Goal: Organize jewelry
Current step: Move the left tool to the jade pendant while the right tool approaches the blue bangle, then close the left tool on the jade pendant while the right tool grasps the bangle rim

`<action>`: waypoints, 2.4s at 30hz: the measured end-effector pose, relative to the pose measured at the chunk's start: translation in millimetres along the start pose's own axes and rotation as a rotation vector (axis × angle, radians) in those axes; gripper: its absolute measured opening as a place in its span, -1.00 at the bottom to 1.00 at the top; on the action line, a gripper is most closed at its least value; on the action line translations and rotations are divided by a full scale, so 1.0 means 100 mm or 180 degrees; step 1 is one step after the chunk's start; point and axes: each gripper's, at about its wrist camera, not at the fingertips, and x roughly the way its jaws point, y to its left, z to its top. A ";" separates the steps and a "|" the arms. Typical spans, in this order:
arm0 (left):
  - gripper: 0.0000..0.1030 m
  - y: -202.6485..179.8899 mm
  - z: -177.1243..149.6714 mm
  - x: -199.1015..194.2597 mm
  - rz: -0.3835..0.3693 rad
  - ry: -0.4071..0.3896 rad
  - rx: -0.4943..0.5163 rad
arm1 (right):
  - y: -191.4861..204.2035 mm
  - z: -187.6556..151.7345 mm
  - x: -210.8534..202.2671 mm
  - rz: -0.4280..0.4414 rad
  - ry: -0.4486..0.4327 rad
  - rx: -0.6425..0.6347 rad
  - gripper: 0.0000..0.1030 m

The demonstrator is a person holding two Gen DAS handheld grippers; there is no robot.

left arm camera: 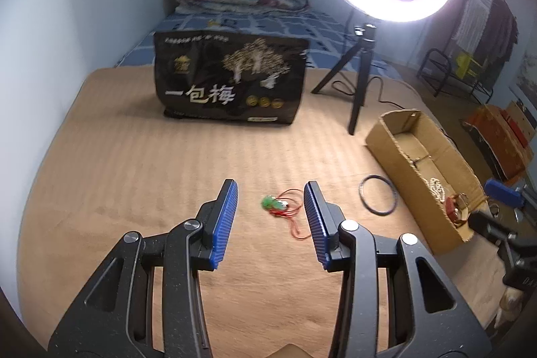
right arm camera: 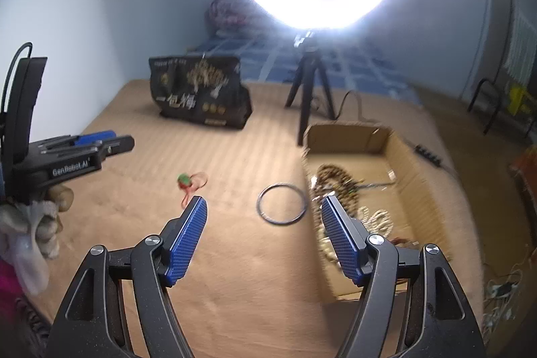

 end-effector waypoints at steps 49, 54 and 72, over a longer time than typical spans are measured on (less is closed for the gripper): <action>-0.19 0.45 -0.07 0.70 -0.0276 0.0485 -0.0373 | 0.31 -0.34 1.43 0.0623 0.1135 -0.0369 0.10; -0.19 0.19 -0.12 0.83 -0.0343 0.0605 -0.0100 | 0.42 -0.53 1.25 0.0755 0.1179 -0.0454 0.09; 0.07 -0.11 -0.29 0.91 -0.0501 0.0672 0.0284 | 0.42 -1.04 0.45 0.0621 0.0776 0.0002 0.05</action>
